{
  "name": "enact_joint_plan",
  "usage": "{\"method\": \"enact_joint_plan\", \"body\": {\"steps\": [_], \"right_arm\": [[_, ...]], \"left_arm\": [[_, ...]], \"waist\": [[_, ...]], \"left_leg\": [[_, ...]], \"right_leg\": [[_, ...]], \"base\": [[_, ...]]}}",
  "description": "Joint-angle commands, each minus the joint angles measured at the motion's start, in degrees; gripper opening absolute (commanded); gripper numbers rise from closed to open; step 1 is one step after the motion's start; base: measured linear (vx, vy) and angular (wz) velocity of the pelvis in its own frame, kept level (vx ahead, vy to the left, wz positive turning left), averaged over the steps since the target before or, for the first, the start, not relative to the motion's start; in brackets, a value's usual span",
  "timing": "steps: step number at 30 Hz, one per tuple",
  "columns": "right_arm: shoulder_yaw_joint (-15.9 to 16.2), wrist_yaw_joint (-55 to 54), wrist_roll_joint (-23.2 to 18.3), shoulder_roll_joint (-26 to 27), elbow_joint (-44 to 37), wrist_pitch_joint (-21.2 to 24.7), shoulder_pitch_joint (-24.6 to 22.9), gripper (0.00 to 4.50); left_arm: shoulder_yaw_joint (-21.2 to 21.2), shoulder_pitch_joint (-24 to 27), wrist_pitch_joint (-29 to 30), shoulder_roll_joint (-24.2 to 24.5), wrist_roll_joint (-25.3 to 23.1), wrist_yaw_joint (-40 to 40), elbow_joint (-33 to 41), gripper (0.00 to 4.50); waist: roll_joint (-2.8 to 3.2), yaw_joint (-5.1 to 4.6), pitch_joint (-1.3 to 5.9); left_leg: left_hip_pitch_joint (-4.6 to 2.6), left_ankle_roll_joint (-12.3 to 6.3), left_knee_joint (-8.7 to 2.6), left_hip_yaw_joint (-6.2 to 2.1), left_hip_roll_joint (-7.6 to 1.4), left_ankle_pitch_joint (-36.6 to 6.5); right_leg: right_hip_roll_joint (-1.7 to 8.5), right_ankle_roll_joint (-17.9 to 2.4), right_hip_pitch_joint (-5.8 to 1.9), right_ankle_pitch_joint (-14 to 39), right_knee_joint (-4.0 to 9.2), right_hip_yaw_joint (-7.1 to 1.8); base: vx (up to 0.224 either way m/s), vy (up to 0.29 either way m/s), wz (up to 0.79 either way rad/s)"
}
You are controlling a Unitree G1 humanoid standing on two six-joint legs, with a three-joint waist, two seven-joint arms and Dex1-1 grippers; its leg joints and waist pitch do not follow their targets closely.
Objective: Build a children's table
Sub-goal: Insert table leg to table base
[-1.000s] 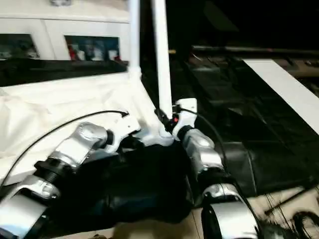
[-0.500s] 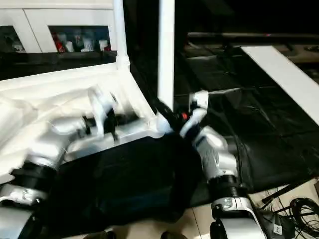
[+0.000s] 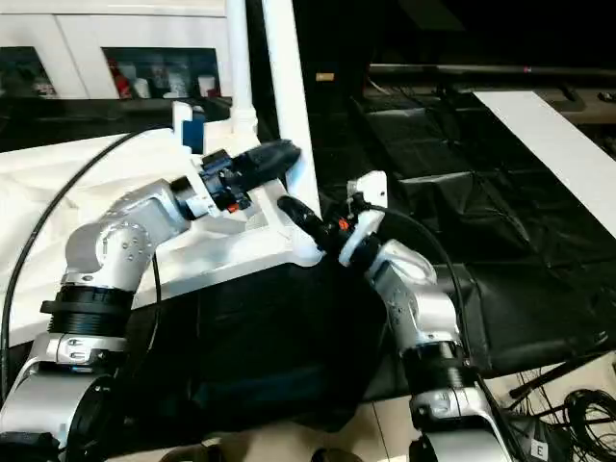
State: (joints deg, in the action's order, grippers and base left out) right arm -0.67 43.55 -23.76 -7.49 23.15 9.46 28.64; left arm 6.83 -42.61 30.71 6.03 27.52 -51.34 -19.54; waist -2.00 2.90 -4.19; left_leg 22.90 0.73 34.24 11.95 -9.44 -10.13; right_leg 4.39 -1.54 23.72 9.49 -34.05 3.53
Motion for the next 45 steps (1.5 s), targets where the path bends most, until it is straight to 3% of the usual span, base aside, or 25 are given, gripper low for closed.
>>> {"method": "enact_joint_plan", "body": {"steps": [1,5,12,17,24,28,36,45], "right_arm": [[2.12,0.38,1.62,0.28,-3.51,-0.57,-0.48,1.85],[-0.62,-4.14,2.52,0.56,-1.85,-2.85,0.56,1.85],[-3.72,-7.45,1.59,1.22,-0.79,-4.64,2.82,1.85],[-1.39,-6.2,3.16,1.55,-2.07,-5.1,1.92,1.85],[7.2,0.6,7.29,-0.16,-4.6,-3.84,-2.47,1.85],[6.53,-0.67,7.59,0.12,-3.58,-4.14,-2.05,1.85],[5.7,-0.79,7.38,-0.65,-3.2,-4.16,-0.93,1.85],[5.49,-0.73,7.34,-0.37,-2.71,-4.37,-0.12,1.85]], "left_arm": [[-0.39,-1.36,-0.05,-0.61,-1.65,3.58,-1.69,2.25],[1.04,-1.44,0.69,-0.33,-0.25,4.49,-1.37,2.49],[1.17,-1.14,0.87,0.3,0.52,4.55,-0.76,3.22],[1.02,-1.24,0.71,0.09,0.72,4.95,-0.67,3.55],[0.39,-1.55,1.37,-0.48,1.41,4.56,-0.49,4.08],[1.15,-2.03,1.92,-0.83,2.22,4.96,-0.59,4.36],[3.96,-3.18,6.88,-1.46,5.5,8.18,-0.61,4.03],[2.18,-2.81,6.23,-0.77,2.15,11.31,-1.13,3.23]], "waist": [[0.73,0.02,4.38],[0.67,0.1,4.65],[0.49,0.25,4.98],[0.53,0.39,4.97],[0.74,0.48,4.88],[0.78,0.5,4.83],[0.66,0.52,4.99],[0.8,0.62,5.04]], "left_leg": [[-2.27,-0.37,-4.37,-1.98,-4.22,-12.22],[-2.06,-0.47,-4.2,-2.01,-4.11,-10.33],[-2.03,-2.93,-3.69,-1.79,-4.01,-5.89],[-2.04,-3.64,-3.6,-1.76,-3.98,-5.69],[-2.07,-2.8,-3.65,-1.92,-4.1,-7.7],[-2.22,-2.1,-3.67,-1.91,-4.14,-8.78],[-2.05,-2.47,-3.49,-1.91,-4.01,-7.38],[-2.07,-3.1,-3.37,-1.98,-4.06,-6.65]], "right_leg": [[4.46,-12.16,-2.91,12.76,3.91,-2.88],[4.54,-12.23,-3.05,10.49,3.6,-2.81],[4.41,-13.68,-3.23,4.84,2.76,-2.65],[4.42,-14.12,-3.34,4.36,2.7,-2.58],[4.43,-13.72,-3.38,5.92,2.87,-2.58],[4.45,-13.68,-3.24,7.07,3.04,-2.65],[4.4,-14.16,-3.49,4.97,2.68,-2.54],[4.45,-14.07,-3.58,4.74,2.69,-2.49]], "base": [[0.0,0.0,0.0],[0.0,0.0,0.0],[0.0,0.0,0.0],[0.0,0.0,0.0],[0.0,0.0,0.0],[0.0,0.0,0.0],[0.0,0.0,0.0],[0.0,0.0,0.0]]}}
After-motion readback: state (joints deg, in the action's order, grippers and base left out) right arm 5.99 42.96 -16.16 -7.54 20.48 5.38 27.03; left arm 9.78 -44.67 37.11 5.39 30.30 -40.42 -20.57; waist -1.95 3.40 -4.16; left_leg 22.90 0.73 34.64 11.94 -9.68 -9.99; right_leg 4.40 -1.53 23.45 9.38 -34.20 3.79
